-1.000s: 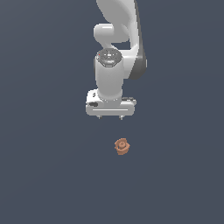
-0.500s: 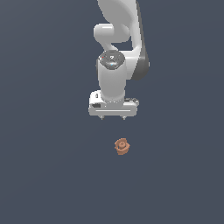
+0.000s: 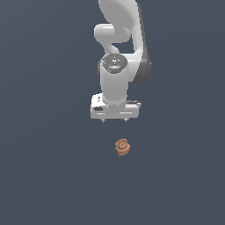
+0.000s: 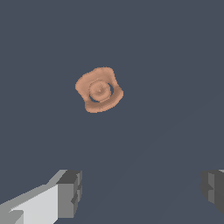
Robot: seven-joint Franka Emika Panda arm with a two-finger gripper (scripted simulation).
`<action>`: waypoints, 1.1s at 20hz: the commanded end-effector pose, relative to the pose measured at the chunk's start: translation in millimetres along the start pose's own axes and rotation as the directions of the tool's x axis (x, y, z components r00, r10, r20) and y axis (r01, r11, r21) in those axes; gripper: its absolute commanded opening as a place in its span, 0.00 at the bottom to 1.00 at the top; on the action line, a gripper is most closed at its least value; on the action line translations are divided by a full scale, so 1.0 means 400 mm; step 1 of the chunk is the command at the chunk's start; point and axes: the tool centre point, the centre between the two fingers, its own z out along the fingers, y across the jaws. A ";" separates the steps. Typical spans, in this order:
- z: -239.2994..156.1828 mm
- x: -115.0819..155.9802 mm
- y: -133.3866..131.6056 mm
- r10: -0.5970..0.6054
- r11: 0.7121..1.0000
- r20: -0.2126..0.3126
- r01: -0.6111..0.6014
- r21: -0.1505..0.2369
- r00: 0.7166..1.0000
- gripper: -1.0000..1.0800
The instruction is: Pick up the object and move it to a goal position.
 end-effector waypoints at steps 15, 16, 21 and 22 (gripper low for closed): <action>0.144 0.163 -0.079 -0.355 0.935 -0.016 0.355 -0.024 0.935 0.96; 0.152 0.170 -0.083 -0.371 0.928 -0.016 0.371 -0.025 0.928 0.96; 0.179 0.193 -0.097 -0.424 0.905 -0.020 0.424 -0.027 0.905 0.96; 0.182 0.195 -0.098 -0.430 0.903 -0.020 0.429 -0.027 0.903 0.96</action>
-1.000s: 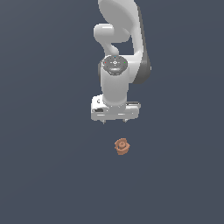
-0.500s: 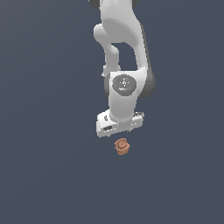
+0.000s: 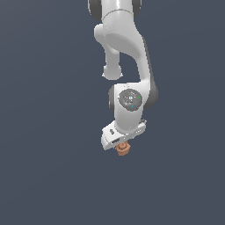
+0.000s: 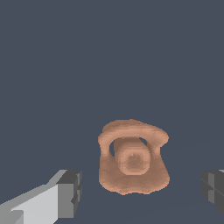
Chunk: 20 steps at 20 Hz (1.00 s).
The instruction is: Pick up the object and move it to a goal position.
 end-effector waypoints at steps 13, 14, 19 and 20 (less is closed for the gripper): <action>0.086 0.007 -0.002 -0.020 1.000 -0.002 0.020 -0.001 1.000 0.96; 0.100 0.007 -0.002 -0.021 1.000 -0.002 0.021 -0.001 1.000 0.96; 0.135 0.008 -0.002 -0.022 1.000 -0.003 0.022 -0.001 1.000 0.96; 0.136 0.009 -0.001 -0.022 1.000 -0.003 0.022 -0.001 1.000 0.96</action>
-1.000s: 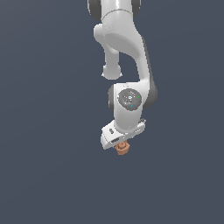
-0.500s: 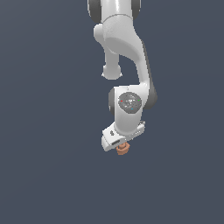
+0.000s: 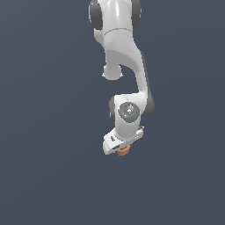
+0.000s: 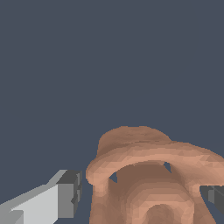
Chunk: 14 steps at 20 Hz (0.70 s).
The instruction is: Pick up the object and move it to a goal position.
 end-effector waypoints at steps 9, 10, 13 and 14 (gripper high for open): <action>0.002 0.004 0.001 0.000 1.000 -0.002 0.000 -0.001 1.000 0.00; 0.002 0.004 0.001 0.000 1.000 -0.002 0.000 -0.001 1.000 0.00; 0.001 0.004 0.001 0.000 1.000 -0.002 0.000 -0.001 1.000 0.00; 0.001 0.003 0.001 0.000 1.000 -0.002 0.000 -0.001 1.000 0.00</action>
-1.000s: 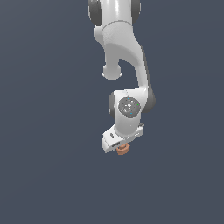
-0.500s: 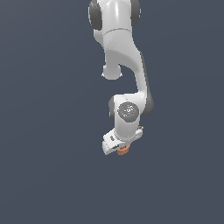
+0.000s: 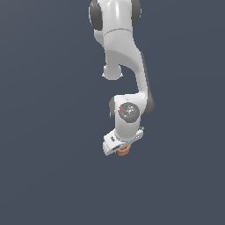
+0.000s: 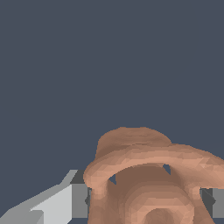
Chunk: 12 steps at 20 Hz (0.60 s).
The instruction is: Pick up the object and move it to a goal position.
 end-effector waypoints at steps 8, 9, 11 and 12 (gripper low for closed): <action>-0.051 -0.008 -0.011 0.000 1.000 0.000 0.000 0.000 1.000 0.00; -0.063 -0.011 -0.014 0.000 1.000 0.000 0.000 0.000 1.000 0.00; -0.091 -0.015 -0.020 0.000 1.000 0.000 0.000 0.000 1.000 0.00; -0.108 -0.018 -0.024 0.000 1.000 0.000 0.000 0.000 1.000 0.00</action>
